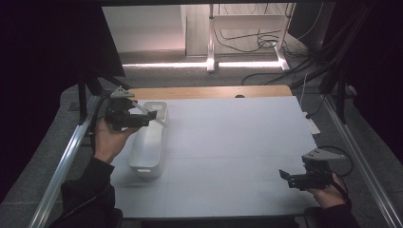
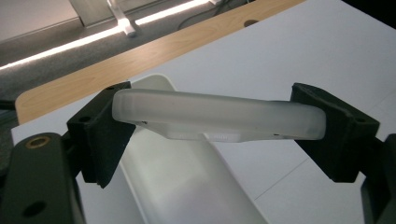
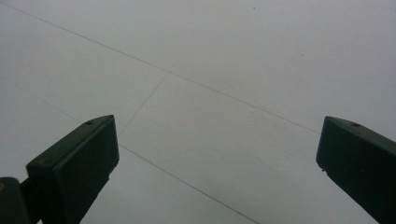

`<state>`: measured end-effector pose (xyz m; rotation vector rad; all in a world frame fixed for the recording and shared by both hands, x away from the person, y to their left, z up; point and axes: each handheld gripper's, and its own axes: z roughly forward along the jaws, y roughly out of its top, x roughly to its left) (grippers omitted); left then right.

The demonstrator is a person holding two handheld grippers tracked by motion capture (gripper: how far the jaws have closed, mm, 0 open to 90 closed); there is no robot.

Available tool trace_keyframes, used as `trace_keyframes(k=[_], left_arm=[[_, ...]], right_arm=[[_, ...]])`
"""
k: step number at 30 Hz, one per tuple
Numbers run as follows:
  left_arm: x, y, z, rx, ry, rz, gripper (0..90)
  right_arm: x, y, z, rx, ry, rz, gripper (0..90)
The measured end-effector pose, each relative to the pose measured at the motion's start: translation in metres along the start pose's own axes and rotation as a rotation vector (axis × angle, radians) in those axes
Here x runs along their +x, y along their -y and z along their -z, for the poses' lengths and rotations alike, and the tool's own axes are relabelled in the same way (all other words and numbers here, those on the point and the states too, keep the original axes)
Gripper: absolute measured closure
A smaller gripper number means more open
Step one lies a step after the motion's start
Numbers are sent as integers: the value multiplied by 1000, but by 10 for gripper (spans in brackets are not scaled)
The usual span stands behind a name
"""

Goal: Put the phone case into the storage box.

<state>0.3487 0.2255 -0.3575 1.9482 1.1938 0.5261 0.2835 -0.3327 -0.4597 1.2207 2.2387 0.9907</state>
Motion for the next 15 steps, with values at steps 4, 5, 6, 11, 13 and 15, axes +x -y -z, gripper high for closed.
trace_keyframes(k=[4,5,6,11,13,15], left_arm=[[7,1,-4,9,-19,26,173],[7,1,-4,9,-19,26,173],[8,1,-5,10,-22,33,173],[12,-2,-10,23,-41,50,173],[13,-3,-12,29,-49,56,173],[15,-5,-14,30,-52,61,173]], right_arm=[[1,0,2,2,2,5,0],[1,0,2,2,2,5,0],[2,0,2,0,2,4,0],[1,1,4,-12,1,-6,0],[1,1,3,-11,1,-4,0],[2,0,3,-10,4,1,0]])
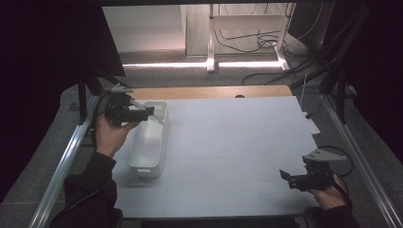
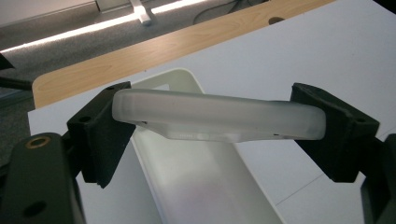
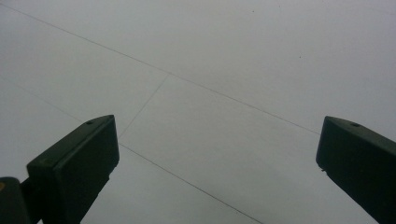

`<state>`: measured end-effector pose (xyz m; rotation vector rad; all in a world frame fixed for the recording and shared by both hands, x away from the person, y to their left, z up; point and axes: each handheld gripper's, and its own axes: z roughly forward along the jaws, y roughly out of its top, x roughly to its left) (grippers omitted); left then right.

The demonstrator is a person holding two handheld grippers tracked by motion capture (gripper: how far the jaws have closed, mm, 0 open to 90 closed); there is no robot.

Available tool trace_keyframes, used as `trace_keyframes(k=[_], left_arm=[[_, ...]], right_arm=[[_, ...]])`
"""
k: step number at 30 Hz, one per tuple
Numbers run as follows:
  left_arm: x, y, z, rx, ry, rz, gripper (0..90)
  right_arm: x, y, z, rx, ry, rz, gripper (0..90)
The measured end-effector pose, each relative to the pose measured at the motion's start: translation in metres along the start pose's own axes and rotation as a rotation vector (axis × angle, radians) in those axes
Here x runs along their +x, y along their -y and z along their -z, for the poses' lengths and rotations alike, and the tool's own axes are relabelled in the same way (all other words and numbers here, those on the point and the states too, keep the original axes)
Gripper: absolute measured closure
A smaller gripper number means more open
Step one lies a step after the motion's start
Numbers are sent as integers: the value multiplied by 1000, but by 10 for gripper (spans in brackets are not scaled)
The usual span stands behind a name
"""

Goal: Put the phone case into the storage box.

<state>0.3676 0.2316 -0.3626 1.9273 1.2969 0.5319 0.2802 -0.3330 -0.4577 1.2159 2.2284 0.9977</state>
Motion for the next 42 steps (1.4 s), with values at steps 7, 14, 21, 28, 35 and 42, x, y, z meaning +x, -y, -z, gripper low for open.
trace_keyframes(k=[7,14,21,28,35,42], left_arm=[[3,-5,-8,18,-28,11,173],[7,-8,-18,31,-38,33,173],[11,-11,-28,52,-59,54,173],[14,-13,-41,79,-86,62,173],[16,-16,-55,103,-108,74,173],[18,-18,-71,128,-129,89,173]], right_arm=[[0,0,0,2,-4,3,0],[1,0,-1,3,-15,18,0],[1,0,-1,3,-20,23,2],[1,0,-1,7,-27,29,2],[1,0,-1,10,-31,29,3],[1,0,-1,11,-35,30,3]])
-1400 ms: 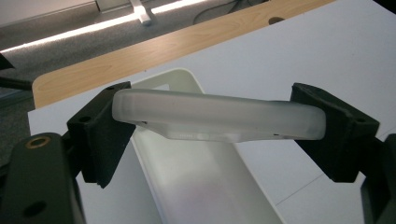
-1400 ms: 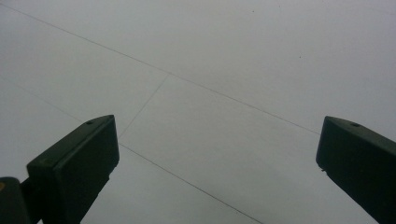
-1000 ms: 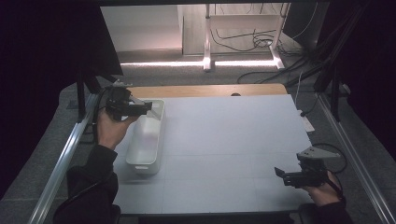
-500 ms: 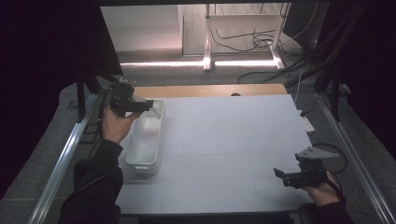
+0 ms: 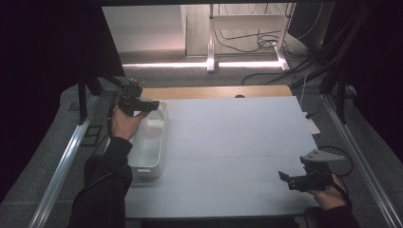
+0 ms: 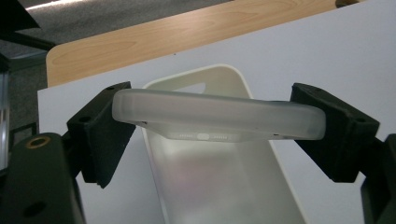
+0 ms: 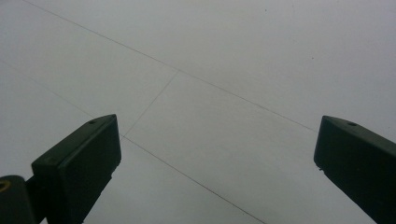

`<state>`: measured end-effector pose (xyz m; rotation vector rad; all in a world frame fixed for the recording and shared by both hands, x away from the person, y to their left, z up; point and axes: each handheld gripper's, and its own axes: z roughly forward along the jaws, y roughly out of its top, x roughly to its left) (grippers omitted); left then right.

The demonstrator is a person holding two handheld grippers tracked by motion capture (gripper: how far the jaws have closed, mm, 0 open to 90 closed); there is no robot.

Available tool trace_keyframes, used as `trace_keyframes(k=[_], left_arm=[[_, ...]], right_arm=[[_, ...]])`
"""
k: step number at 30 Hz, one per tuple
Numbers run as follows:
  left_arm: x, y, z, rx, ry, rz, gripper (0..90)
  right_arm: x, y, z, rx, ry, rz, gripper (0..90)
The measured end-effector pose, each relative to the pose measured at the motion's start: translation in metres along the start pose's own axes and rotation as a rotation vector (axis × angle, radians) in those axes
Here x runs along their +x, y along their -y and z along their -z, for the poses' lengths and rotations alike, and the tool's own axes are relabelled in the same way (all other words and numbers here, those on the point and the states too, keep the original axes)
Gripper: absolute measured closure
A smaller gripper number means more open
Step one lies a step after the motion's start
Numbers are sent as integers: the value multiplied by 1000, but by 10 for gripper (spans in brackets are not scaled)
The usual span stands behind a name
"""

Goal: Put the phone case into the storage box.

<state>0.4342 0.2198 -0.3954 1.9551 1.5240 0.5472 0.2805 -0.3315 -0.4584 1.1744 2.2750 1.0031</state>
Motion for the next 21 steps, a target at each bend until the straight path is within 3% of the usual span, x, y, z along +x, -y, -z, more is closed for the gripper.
trace_keyframes(k=[21], left_arm=[[-3,-14,-35,80,-42,-1,172]], right_arm=[[0,0,0,6,-10,3,6]])
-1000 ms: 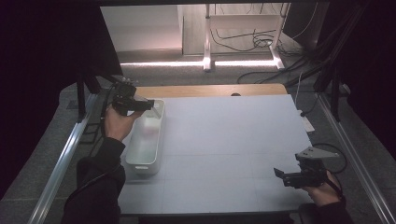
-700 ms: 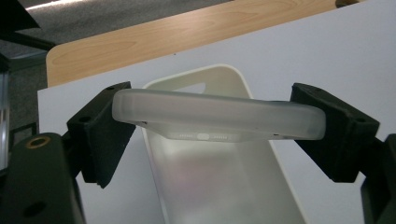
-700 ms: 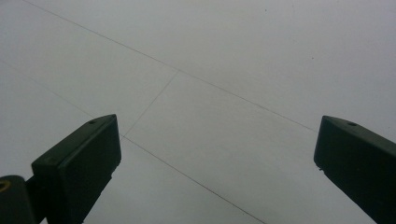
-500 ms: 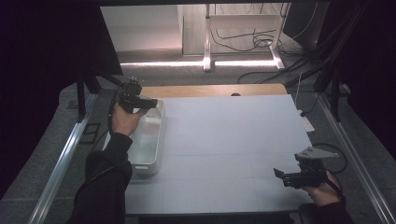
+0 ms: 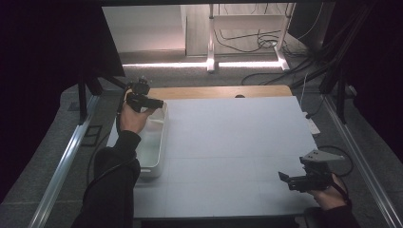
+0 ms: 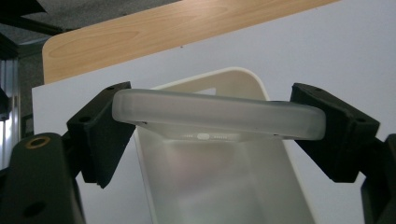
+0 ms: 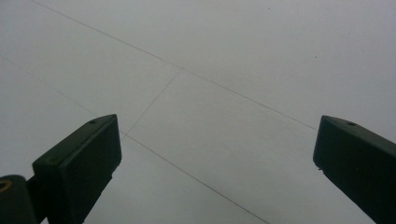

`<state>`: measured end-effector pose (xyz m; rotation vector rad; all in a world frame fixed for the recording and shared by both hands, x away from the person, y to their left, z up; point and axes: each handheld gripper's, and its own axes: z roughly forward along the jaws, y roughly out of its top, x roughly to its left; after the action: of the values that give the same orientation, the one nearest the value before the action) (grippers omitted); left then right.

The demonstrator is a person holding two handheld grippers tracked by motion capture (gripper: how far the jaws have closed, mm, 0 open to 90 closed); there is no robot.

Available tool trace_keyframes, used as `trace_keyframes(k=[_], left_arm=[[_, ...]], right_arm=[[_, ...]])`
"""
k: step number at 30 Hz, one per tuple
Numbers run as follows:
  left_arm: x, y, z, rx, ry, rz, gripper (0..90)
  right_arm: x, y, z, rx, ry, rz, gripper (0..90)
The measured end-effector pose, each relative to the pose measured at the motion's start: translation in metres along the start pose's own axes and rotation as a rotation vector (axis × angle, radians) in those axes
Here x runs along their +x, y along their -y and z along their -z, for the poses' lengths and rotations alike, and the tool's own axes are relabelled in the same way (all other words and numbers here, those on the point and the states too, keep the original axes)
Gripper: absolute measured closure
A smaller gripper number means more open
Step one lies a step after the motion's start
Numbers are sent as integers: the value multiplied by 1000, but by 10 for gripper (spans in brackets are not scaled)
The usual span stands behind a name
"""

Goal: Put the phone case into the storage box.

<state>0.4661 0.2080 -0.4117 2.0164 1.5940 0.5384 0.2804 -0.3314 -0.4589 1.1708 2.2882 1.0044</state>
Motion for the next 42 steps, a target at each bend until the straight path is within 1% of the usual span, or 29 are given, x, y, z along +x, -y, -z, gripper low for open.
trace_keyframes(k=[5,9,16,17,19,22,29,35,38,42], left_arm=[[2,-2,-6,15,-4,5,172],[2,-3,-12,24,-11,17,171],[3,-5,-18,29,-15,24,170],[3,-6,-20,32,-16,17,169],[2,-6,-21,34,-17,20,169],[1,-6,-25,37,-21,11,168],[1,-9,-30,18,-22,7,167],[2,-10,-33,-7,-15,6,166],[3,-9,-34,-24,-13,-7,163],[4,-7,-36,-45,-16,1,156]], right_arm=[[0,0,0,2,-2,-1,7],[0,0,0,3,-3,0,7],[0,0,0,3,-5,0,7],[0,0,0,3,-5,1,7],[0,0,0,3,-5,1,8],[0,0,0,3,-6,0,8],[0,0,0,3,-7,1,8],[0,0,0,3,-8,0,8],[0,0,0,1,-9,1,9],[0,0,0,0,-10,0,9]])
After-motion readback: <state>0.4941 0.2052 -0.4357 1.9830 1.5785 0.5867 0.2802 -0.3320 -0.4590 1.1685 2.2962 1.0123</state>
